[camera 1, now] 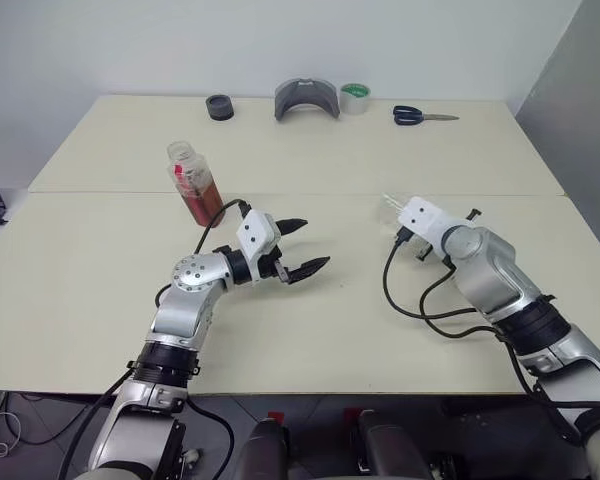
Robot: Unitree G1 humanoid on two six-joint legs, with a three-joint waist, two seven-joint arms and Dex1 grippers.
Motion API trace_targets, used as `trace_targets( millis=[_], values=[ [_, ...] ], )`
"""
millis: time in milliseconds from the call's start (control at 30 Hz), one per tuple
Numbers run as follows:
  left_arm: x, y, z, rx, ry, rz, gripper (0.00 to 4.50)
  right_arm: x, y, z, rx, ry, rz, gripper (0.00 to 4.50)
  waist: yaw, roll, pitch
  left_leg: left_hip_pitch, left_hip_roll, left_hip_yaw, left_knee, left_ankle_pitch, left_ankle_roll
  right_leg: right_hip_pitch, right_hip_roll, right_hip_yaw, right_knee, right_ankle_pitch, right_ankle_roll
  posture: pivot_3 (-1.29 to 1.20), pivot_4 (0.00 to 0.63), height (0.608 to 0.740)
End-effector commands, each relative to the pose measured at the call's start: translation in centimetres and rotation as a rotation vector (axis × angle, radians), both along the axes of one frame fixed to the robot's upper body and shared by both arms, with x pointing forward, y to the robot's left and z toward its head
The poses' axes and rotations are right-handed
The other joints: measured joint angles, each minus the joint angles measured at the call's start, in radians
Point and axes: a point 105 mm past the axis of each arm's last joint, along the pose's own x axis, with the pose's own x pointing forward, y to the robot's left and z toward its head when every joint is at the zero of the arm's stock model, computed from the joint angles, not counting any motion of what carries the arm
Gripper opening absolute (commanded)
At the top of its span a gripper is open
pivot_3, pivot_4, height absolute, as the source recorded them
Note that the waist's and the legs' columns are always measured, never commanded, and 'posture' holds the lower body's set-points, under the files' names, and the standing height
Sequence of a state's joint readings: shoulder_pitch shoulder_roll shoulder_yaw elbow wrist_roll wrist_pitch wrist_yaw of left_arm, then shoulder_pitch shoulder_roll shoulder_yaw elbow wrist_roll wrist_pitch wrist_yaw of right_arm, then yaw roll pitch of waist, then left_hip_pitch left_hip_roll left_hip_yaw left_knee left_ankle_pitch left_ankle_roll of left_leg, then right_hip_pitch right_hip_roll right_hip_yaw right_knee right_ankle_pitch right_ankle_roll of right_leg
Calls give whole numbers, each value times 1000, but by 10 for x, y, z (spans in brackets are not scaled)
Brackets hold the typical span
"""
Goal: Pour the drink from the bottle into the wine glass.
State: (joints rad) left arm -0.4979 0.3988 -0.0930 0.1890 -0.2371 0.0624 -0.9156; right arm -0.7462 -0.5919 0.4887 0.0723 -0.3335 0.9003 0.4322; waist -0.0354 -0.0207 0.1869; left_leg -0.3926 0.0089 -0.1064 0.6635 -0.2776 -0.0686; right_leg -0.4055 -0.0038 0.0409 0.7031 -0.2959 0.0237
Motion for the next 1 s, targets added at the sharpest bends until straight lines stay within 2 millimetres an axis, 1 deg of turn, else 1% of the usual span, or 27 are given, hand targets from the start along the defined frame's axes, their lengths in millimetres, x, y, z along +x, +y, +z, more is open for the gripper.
trace_targets(
  millis=[33,100,167,233,300,367,467,567,700,867,1000],
  values=[
    [-3,0,12,-20,-36,6,4500,5,6,23,60,-70,8,265,-1,0,0,0,0,0,0,0,0,0,0,0,0,0,0,0,150,740],
    [-5,1,12,-24,-27,12,4500,7,8,33,149,-100,-9,265,-3,0,0,0,0,0,0,0,0,0,0,0,0,0,0,0,150,740],
    [-6,5,14,-30,-17,23,4500,10,11,46,275,-133,-34,264,-5,0,0,0,0,0,0,0,0,0,0,0,0,0,0,0,150,740],
    [-5,9,17,-46,0,43,4500,13,19,58,476,-152,-63,264,-7,0,0,0,0,0,0,0,0,0,0,0,1,0,0,0,150,740],
    [-5,15,20,-63,20,65,4500,17,31,68,698,-158,-71,264,-11,0,0,0,1,-1,0,0,0,0,0,0,1,0,-1,0,150,740],
    [-4,20,22,-75,38,84,4500,25,35,71,892,-187,-94,264,-14,0,0,1,1,-1,0,0,0,0,1,0,2,0,-1,0,150,740],
    [-4,25,23,-80,57,93,4500,34,36,59,1127,-181,-155,263,-13,0,0,1,1,-1,0,0,0,0,1,0,3,1,-1,0,150,740],
    [-7,29,24,-85,86,87,4500,41,37,38,1180,-195,-189,263,-10,0,0,1,-1,0,0,0,0,0,-1,0,2,1,-1,0,150,740],
    [-10,34,23,-78,103,78,4500,39,44,31,1200,-211,-170,263,-15,1,0,0,-1,1,-1,0,0,-1,-1,1,2,1,-1,0,150,740],
    [-13,36,20,-84,142,49,4500,26,47,18,1180,-215,-159,263,-16,1,0,1,0,0,-1,0,0,-1,0,0,3,1,-1,0,150,740],
    [-18,35,15,-74,188,10,4500,7,46,1,1167,-201,-177,263,-16,2,-1,1,1,0,-1,0,0,0,0,0,3,1,-1,0,150,740]
  ],
)
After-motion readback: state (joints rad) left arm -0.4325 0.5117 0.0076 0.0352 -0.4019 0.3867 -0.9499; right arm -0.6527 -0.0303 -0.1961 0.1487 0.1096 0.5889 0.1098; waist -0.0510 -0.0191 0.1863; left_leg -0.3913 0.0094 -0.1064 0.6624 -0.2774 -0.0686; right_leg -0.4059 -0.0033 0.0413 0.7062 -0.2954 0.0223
